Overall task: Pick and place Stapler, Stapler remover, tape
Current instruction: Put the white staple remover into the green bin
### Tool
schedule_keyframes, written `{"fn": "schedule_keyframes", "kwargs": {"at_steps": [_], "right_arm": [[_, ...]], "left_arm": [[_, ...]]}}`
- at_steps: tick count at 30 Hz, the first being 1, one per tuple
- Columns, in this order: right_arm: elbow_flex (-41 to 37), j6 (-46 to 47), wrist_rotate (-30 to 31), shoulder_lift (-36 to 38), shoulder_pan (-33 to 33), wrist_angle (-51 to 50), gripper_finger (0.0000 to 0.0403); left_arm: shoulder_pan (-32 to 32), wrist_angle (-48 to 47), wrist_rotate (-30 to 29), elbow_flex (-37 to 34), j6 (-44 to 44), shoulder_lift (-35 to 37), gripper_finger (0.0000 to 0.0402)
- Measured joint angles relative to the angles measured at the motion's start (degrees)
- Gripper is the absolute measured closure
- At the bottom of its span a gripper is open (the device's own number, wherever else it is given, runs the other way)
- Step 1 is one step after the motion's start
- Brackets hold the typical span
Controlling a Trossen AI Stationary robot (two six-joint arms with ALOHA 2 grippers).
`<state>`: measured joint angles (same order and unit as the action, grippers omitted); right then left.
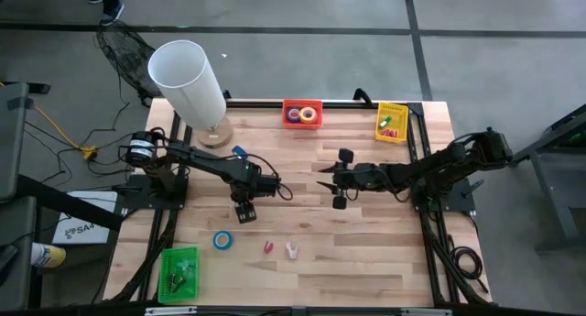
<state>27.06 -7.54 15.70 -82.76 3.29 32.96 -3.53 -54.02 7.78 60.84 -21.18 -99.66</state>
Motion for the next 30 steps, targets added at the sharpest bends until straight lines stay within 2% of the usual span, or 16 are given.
{"fn": "schedule_keyframes", "kwargs": {"at_steps": [7, 18, 30], "right_arm": [[-0.01, 1.78, -0.03, -0.02, 0.03, -1.08, 0.0249], [-0.01, 3.71, -1.67, -0.02, 0.11, -1.15, 0.0249], [-0.01, 3.71, -2.03, -0.02, 0.11, -1.89, 0.0249]], "left_arm": [[0.00, -0.07, -0.92, 0.00, 1.52, 0.00, 0.0247], [0.00, -0.17, -1.08, 0.00, 3.75, 0.02, 0.0359], [0.00, -0.20, -2.06, -0.02, 6.41, 0.04, 0.0352]]}}
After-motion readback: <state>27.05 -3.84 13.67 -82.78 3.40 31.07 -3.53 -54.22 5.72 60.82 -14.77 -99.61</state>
